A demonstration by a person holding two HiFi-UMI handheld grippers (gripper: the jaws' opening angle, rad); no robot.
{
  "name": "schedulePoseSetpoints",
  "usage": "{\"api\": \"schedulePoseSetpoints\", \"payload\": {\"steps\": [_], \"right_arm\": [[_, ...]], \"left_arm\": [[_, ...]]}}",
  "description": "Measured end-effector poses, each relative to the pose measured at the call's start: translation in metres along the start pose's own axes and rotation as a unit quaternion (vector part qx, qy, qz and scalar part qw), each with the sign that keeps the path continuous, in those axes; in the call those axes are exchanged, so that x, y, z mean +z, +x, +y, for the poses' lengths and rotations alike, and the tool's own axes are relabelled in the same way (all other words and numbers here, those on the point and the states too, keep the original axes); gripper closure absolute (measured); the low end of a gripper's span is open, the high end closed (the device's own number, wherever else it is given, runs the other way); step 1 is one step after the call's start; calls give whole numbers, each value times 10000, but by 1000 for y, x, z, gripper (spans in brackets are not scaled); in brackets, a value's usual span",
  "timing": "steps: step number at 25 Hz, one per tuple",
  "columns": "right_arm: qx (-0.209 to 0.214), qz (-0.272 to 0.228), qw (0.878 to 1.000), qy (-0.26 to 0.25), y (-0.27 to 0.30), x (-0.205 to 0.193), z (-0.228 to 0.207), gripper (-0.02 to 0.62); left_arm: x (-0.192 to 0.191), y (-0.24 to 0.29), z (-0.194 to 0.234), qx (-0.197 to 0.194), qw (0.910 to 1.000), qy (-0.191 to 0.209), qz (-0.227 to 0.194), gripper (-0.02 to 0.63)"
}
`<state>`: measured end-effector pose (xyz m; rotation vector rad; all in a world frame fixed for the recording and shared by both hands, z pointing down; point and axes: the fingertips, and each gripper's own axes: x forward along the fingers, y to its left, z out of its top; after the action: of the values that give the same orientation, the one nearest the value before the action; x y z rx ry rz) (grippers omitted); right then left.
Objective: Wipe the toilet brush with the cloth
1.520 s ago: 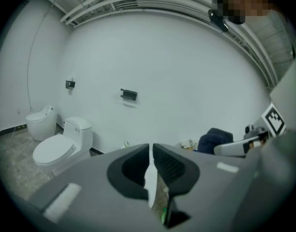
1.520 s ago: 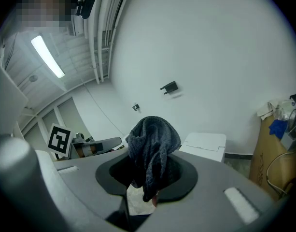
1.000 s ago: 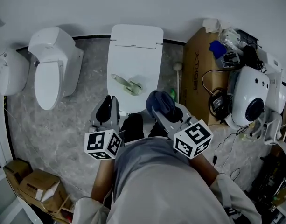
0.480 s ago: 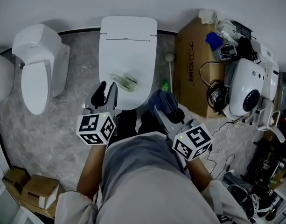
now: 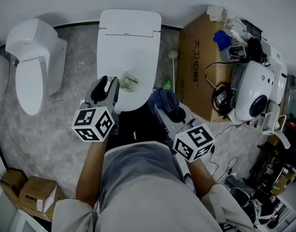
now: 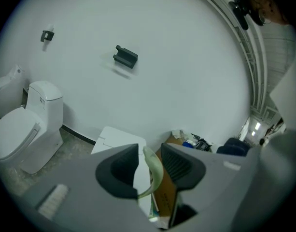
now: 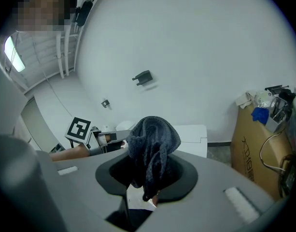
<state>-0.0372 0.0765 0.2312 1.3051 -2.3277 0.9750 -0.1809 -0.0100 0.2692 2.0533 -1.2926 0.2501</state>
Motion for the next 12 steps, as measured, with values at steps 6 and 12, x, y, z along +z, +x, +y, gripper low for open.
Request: {"api": "schedulePoseSetpoints", "payload": {"steps": [6,12], "right_arm": [[54,-3,10000,0,15,10,-22,493],[132,43,9999,47,30,10,-37,492]], "left_arm": [[-1,7,3,131,9999,-51,-58,606],[-1,7,0,144,9998,0,-158,606]]}}
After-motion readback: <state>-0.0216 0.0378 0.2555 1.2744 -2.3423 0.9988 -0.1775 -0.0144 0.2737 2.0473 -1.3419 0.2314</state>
